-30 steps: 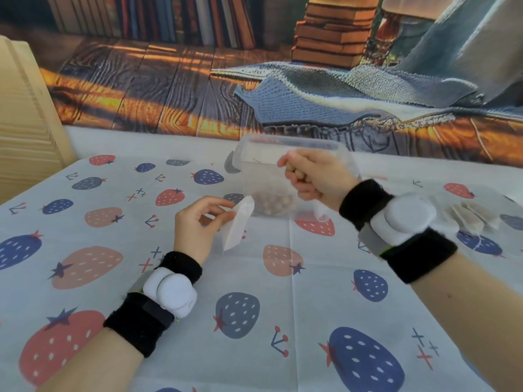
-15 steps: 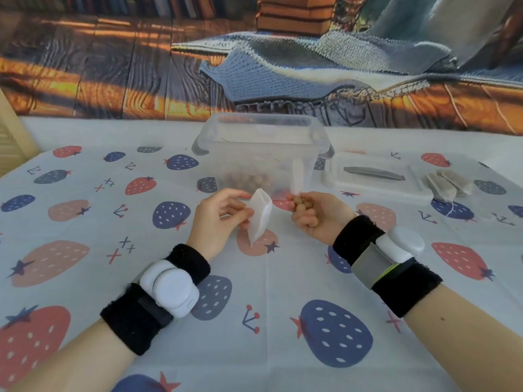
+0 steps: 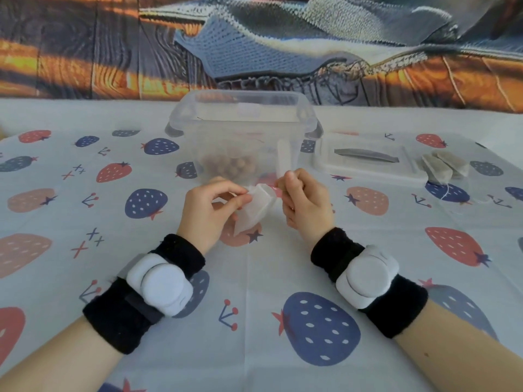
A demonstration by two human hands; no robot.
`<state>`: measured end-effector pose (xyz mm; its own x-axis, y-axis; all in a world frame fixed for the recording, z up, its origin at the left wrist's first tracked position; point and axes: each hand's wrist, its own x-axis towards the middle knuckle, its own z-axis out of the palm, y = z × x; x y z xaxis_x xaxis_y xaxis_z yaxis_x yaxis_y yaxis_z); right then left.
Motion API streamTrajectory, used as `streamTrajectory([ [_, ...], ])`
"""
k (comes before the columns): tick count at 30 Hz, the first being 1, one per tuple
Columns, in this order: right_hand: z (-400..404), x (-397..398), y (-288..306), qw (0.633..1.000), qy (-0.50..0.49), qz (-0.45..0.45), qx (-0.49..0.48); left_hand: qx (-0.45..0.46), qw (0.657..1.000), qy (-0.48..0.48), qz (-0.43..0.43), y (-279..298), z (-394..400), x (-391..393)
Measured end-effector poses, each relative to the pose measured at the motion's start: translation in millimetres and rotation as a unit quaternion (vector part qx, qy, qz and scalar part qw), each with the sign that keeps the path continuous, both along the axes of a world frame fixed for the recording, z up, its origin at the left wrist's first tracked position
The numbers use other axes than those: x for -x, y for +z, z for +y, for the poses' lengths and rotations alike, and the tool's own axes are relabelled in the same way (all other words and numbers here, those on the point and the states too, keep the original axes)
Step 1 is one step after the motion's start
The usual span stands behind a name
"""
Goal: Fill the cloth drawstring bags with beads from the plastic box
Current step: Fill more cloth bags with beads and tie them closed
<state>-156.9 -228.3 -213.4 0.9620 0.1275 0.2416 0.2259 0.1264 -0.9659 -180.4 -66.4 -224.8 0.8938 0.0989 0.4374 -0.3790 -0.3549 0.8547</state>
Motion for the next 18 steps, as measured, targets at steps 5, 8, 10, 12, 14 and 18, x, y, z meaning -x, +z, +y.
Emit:
streamTrajectory([
  [5,0.3,-0.7,-3.8,0.996,-0.004,-0.083,0.037,-0.023,1.000,0.000,-0.016,-0.1,-1.7,0.7],
  [8,0.3,-0.2,-3.9,0.994,0.008,-0.096,0.052,-0.018,1.000,-0.007,-0.022,-1.0,-1.8,0.3],
  [10,0.1,0.0,-4.0,0.994,0.014,-0.098,0.053,0.001,1.000,-0.015,-0.020,-1.0,-1.8,0.2],
  [12,0.3,-0.4,-4.4,0.994,0.018,-0.096,0.053,0.022,1.000,-0.018,-0.014,-0.6,-1.9,-0.5],
  [14,0.6,-0.2,-3.7,0.994,0.018,-0.090,0.052,0.036,0.999,-0.015,-0.007,-0.5,-2.4,-1.1],
  [18,0.6,0.0,-0.7,0.999,0.003,-0.030,0.020,0.039,0.999,-0.006,0.001,-2.8,-2.2,-2.0],
])
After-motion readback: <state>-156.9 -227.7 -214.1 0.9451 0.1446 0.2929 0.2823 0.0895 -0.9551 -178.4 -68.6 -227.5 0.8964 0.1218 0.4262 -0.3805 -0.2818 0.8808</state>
